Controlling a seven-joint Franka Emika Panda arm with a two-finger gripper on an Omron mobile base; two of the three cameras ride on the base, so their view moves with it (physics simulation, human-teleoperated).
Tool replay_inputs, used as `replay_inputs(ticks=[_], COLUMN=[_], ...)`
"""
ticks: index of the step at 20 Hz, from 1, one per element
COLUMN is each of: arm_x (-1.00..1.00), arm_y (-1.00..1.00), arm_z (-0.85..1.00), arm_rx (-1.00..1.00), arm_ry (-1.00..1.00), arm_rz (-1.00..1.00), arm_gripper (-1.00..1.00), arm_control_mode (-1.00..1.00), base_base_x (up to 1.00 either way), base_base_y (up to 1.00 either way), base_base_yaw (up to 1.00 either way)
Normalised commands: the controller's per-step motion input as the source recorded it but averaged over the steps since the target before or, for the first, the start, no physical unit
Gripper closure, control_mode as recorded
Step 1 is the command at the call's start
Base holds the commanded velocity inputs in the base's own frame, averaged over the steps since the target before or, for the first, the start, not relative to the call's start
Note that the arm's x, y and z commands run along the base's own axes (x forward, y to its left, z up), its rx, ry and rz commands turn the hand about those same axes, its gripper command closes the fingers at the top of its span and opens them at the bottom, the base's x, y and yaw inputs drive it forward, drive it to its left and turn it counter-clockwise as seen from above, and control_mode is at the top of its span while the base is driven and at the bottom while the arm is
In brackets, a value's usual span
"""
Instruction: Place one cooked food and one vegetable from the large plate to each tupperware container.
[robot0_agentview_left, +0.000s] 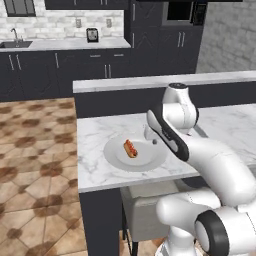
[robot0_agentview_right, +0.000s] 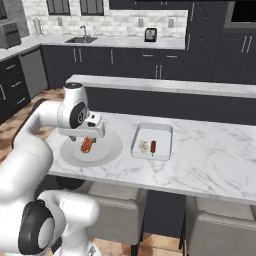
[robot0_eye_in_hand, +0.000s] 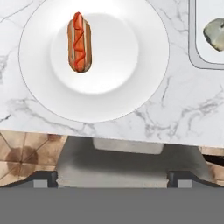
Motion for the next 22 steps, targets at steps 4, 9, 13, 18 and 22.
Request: replay_inputs(ticks=[4, 9, 13, 18, 22], arm_x=[0.79, 0.95, 0.81, 0.87, 0.81], arm_y=[0.48, 0.57, 0.5, 0.13, 0.0], arm_z=[-0.4, -0.55, -0.55, -0.43, -0.56], arm_rx=[-0.02, -0.03, 0.0, -0.03, -0.09], arm_ry=[0.05, 0.2, 0.03, 0.02, 0.18], arm_rz=[0.0, 0.1, 0.24, 0.05, -0.08], arm_gripper=[-1.0, -1.0, -1.0, -1.0, -1.0], arm_control_mode=[-1.0, -1.0, -1.0, -1.0, -1.0], base_base_x=[0.0, 0.0, 0.0, 0.0, 0.0], base_base_y=[0.0, 0.0, 0.0, 0.0, 0.0], base_base_yaw=[0.0, 0.0, 0.0, 0.0, 0.0])
